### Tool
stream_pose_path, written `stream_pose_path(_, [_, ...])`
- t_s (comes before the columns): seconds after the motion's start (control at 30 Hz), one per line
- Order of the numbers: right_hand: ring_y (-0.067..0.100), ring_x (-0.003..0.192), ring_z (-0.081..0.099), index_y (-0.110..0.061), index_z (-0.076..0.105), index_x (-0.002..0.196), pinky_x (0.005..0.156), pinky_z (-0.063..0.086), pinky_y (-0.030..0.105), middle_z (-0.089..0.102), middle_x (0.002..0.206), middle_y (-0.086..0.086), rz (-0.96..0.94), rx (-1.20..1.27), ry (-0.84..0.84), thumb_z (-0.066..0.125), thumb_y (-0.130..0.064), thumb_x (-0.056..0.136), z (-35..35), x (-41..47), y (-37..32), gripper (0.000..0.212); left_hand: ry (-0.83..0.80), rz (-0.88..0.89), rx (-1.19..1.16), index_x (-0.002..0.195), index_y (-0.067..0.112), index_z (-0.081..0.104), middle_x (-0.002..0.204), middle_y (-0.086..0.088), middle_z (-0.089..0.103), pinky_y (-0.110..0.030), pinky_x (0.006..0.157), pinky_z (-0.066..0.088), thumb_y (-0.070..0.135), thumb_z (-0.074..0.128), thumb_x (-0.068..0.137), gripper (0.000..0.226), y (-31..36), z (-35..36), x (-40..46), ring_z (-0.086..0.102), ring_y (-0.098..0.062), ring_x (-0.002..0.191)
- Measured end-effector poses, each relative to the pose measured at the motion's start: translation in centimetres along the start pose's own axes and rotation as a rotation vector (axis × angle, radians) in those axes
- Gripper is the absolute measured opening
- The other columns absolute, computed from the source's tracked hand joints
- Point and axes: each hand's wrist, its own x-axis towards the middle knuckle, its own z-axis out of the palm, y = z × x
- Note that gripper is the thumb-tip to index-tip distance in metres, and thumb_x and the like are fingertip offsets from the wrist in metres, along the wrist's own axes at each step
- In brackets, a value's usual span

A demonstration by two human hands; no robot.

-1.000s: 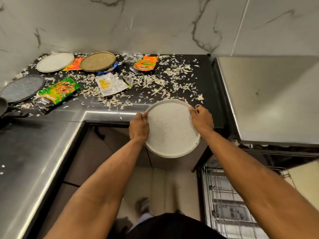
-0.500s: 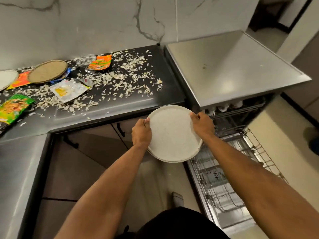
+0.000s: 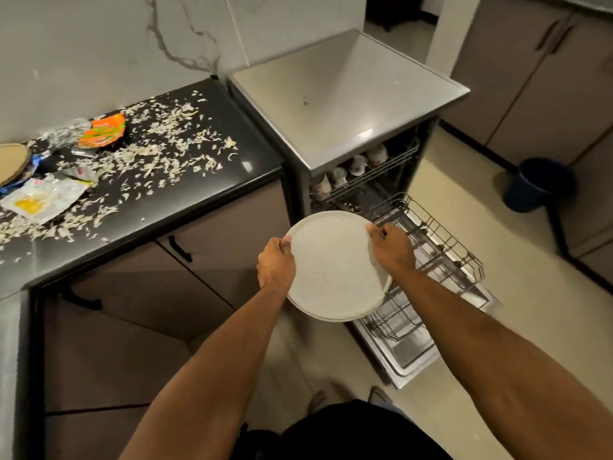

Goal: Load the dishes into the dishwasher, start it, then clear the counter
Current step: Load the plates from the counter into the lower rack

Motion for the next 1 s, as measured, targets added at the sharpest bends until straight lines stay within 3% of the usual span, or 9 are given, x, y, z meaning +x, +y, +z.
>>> stream_pose_path(0.47, [0.027, 0.086, 0.059, -0.017, 0.059, 0.095, 0.069, 0.038, 0.032, 0.064, 0.091, 0.005, 0.210, 0.101, 0.128, 0.040, -0.058, 0.096, -13.0, -3.1, 17.7, 0.045, -0.164, 0.128, 0.085, 0.097, 0.012, 0.055, 0.100, -0.008, 0.061, -0.041, 0.080, 0.048, 0.045, 0.034, 0.102, 0.040, 8.7, 14.3, -12.0, 0.057, -0.030, 0.094])
stream_pose_path(0.57, [0.029, 0.094, 0.060, -0.018, 0.058, 0.098, 0.076, 0.043, 0.034, 0.064, 0.098, 0.006, 0.255, 0.111, 0.161, 0.042, -0.056, 0.097, -17.1, -3.7, 21.4, 0.041, -0.189, 0.183, 0.078, 0.099, 0.008, 0.055, 0.099, -0.009, 0.061, -0.036, 0.073, 0.041, 0.042, 0.035, 0.103, 0.040, 11.5, 18.0, -15.0, 0.055, -0.027, 0.091])
stream_pose_path(0.7, [0.033, 0.091, 0.060, -0.023, 0.043, 0.072, 0.078, 0.046, 0.038, 0.060, 0.089, 0.003, 0.313, 0.142, 0.219, 0.044, -0.056, 0.095, -22.4, -4.3, 26.7, 0.040, -0.229, 0.266, 0.080, 0.105, 0.003, 0.057, 0.099, -0.010, 0.059, -0.031, 0.071, 0.035, 0.037, 0.036, 0.104, 0.040, 15.2, 23.1, -18.7, 0.051, -0.024, 0.088])
stream_pose_path(0.9, [0.032, 0.086, 0.059, -0.017, 0.049, 0.080, 0.072, 0.044, 0.035, 0.063, 0.091, 0.007, 0.428, 0.168, 0.313, 0.043, -0.056, 0.095, -29.1, -4.3, 33.6, 0.041, -0.333, 0.384, 0.054, 0.097, 0.006, 0.056, 0.090, -0.005, 0.055, -0.031, 0.067, 0.036, 0.036, 0.037, 0.104, 0.036, 21.0, 30.5, -22.5, 0.051, -0.020, 0.084])
stream_pose_path(1.0, [0.031, 0.084, 0.058, -0.014, 0.052, 0.085, 0.073, 0.045, 0.036, 0.062, 0.089, 0.006, 0.475, 0.173, 0.367, 0.043, -0.053, 0.096, -31.9, -3.5, 36.6, 0.041, -0.375, 0.431, 0.068, 0.103, 0.005, 0.057, 0.090, -0.002, 0.051, -0.029, 0.071, 0.035, 0.035, 0.037, 0.104, 0.037, 23.9, 34.4, -23.3, 0.049, -0.020, 0.086])
